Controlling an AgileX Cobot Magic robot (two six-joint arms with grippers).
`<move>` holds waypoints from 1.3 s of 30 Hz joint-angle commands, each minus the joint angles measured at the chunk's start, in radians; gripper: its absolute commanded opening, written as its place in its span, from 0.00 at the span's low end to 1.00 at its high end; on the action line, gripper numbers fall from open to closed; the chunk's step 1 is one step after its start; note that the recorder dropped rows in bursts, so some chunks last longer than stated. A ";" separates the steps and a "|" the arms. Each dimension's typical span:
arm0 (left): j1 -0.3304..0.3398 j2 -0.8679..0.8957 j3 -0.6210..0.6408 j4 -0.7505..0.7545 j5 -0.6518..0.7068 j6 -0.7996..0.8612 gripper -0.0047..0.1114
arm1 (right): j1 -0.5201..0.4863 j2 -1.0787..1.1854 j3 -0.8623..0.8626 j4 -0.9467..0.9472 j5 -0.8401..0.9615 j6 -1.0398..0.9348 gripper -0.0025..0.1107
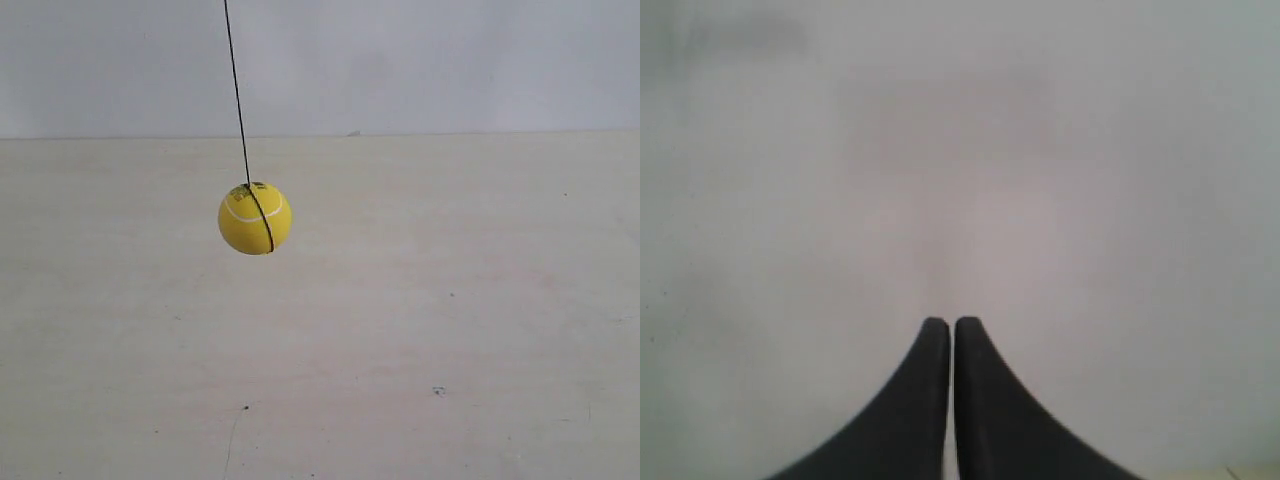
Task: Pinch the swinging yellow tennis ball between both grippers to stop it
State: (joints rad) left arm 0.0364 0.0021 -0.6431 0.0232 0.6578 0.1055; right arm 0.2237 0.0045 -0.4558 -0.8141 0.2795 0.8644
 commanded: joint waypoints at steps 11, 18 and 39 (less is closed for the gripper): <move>0.001 -0.002 0.005 -0.007 0.002 0.004 0.08 | -0.004 -0.005 0.311 0.602 -0.200 -0.720 0.02; 0.001 -0.002 0.005 -0.007 0.002 0.004 0.08 | -0.006 -0.005 0.456 1.070 -0.487 -1.131 0.02; 0.001 -0.002 0.005 -0.007 0.002 0.004 0.08 | -0.225 -0.005 0.456 0.744 0.059 -0.754 0.02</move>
State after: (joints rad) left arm 0.0364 0.0021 -0.6431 0.0225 0.6578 0.1055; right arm 0.0078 0.0046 -0.0054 -0.0361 0.2396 0.0732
